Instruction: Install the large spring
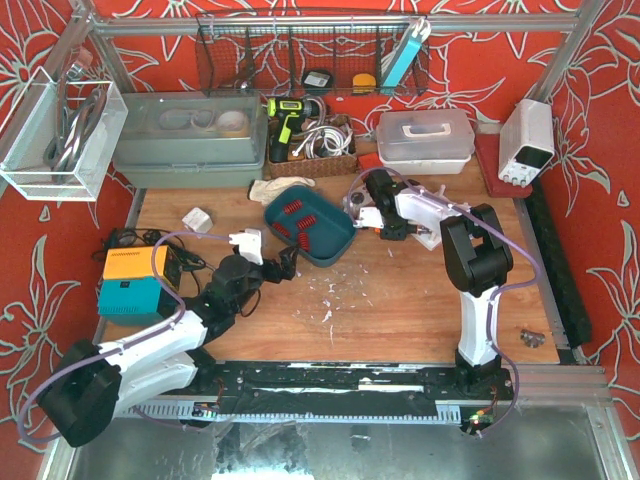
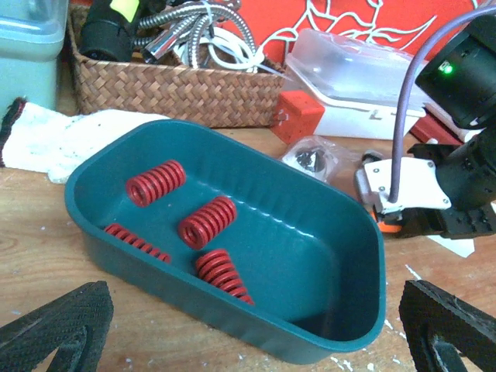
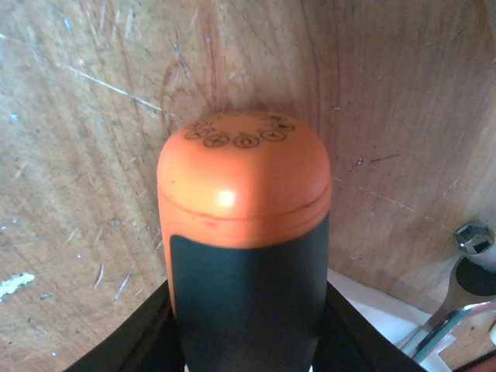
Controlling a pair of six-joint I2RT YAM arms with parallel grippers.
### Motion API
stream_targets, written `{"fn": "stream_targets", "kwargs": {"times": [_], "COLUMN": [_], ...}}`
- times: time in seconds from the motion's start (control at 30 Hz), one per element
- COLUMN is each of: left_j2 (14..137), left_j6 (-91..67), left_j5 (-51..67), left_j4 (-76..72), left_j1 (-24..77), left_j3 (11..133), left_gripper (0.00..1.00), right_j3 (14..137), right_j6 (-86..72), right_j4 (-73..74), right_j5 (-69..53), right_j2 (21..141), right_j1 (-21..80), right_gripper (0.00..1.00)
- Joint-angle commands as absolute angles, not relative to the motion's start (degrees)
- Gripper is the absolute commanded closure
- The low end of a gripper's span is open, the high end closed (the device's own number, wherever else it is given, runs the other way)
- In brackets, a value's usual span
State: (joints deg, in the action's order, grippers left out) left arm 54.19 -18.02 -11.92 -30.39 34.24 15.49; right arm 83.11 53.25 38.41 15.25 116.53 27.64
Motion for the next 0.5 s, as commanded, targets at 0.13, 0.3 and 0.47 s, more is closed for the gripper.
{"fn": "stream_targets", "kwargs": {"times": [0.13, 0.3, 0.47], "left_j2": [52.31, 52.11, 51.94], "left_j6": [-18.26, -18.17, -18.28], "left_j5": [-14.56, -15.28, -15.53], "left_j4": [-32.15, -32.00, -31.90], "left_j1": [34.59, 34.57, 34.57], "left_j3": [14.41, 14.33, 14.23], "left_gripper": [0.00, 0.00, 0.00], "right_j3": [86.14, 88.76, 90.08], "right_j6": [53.27, 50.54, 48.07], "right_j4": [42.24, 44.52, 45.97], "right_j5": [20.45, 22.23, 23.77], "right_j2": [112.41, 110.61, 107.53], "right_j1": [27.94, 28.19, 28.51], "right_gripper": [0.91, 1.00, 1.00]}}
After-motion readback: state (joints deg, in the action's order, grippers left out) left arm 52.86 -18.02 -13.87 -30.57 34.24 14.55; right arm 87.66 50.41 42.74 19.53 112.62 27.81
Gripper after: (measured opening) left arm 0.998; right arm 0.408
